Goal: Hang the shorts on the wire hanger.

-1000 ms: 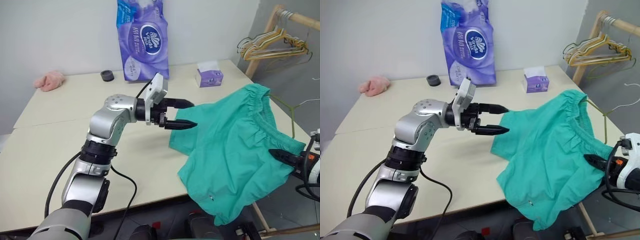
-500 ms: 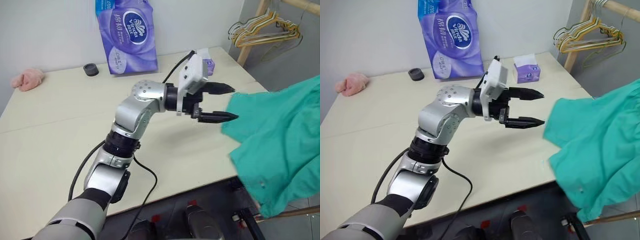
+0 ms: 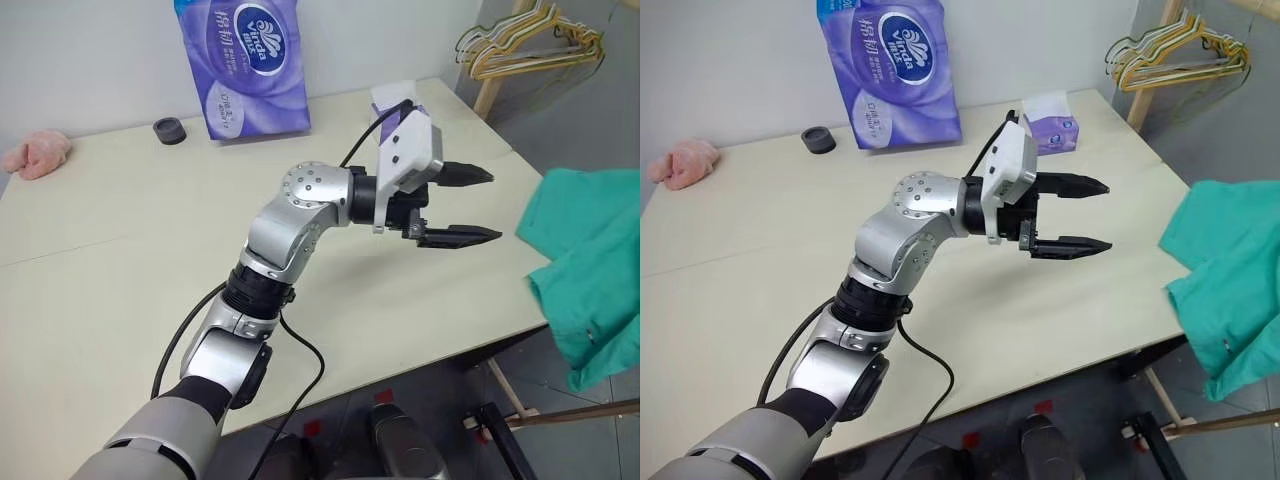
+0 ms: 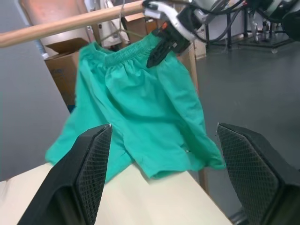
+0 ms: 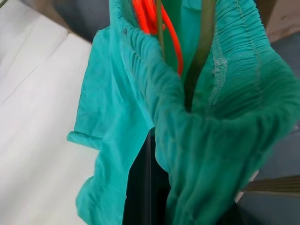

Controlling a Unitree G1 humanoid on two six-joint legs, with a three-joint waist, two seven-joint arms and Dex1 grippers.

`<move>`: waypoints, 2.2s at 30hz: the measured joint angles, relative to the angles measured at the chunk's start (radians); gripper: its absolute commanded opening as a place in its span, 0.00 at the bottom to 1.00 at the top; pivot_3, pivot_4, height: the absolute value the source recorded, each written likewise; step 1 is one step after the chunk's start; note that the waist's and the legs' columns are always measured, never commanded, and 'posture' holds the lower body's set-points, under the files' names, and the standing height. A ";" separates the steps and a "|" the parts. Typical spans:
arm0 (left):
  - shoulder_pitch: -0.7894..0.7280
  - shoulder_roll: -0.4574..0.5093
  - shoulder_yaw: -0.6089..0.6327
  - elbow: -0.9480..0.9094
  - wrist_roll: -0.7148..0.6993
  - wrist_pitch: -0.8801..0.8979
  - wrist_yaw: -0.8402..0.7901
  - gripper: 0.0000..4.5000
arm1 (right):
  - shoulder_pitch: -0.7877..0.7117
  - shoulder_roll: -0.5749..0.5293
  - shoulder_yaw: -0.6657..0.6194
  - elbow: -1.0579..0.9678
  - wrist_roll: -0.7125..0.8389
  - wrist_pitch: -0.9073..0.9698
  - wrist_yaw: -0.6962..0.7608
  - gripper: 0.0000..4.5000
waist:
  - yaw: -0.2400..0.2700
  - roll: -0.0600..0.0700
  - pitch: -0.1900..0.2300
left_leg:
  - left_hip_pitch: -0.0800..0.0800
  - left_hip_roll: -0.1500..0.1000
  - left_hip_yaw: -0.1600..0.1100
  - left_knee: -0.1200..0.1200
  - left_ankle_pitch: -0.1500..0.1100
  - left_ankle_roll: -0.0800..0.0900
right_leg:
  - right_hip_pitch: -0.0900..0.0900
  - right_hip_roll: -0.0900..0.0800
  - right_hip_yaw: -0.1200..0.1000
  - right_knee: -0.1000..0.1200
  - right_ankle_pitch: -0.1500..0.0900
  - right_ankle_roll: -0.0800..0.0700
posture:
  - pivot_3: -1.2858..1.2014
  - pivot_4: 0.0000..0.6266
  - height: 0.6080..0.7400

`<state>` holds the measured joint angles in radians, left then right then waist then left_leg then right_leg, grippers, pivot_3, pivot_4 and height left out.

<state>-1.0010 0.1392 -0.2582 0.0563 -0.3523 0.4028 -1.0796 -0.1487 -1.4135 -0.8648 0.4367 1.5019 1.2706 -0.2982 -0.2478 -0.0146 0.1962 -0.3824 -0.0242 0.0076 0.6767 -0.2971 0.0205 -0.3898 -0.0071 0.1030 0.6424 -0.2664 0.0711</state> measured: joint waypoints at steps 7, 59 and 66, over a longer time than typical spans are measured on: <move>-0.006 -0.017 -0.014 -0.004 0.006 -0.002 0.010 0.84 | -0.190 -0.013 0.187 0.175 -0.225 0.002 0.212 0.00 | 0.005 0.005 0.014 | 0.000 0.000 0.000 0.000 0.000 0.000 | 0.000 -0.001 0.001 0.001 0.000 0.000 | 0.39 0.36 1.00; -0.079 -0.050 0.028 0.138 0.054 -0.149 0.082 0.85 | -0.617 0.385 0.196 -0.750 -0.952 0.281 0.261 1.00 | -0.006 0.022 0.003 | -0.002 0.000 0.002 0.002 0.000 -0.001 | -0.007 -0.001 0.004 0.007 0.002 0.004 | 0.41 0.22 1.00; 0.065 0.090 0.048 0.112 0.141 -0.053 0.225 0.85 | -0.544 0.603 0.481 -0.950 -0.933 0.010 0.398 1.00 | 0.006 0.018 -0.002 | -0.013 -0.001 -0.004 0.005 0.003 -0.005 | -0.021 -0.007 -0.001 0.019 0.006 0.001 | 0.45 0.19 1.00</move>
<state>-0.9355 0.2291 -0.2106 0.1686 -0.2111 0.3493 -0.8548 -0.6924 -0.8106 -0.3836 -0.5130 0.5692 1.2804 0.0996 -0.2413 0.0034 0.1946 -0.3958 -0.0250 0.0036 0.6819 -0.2941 0.0156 -0.4103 -0.0143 0.1019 0.6617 -0.2604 0.0717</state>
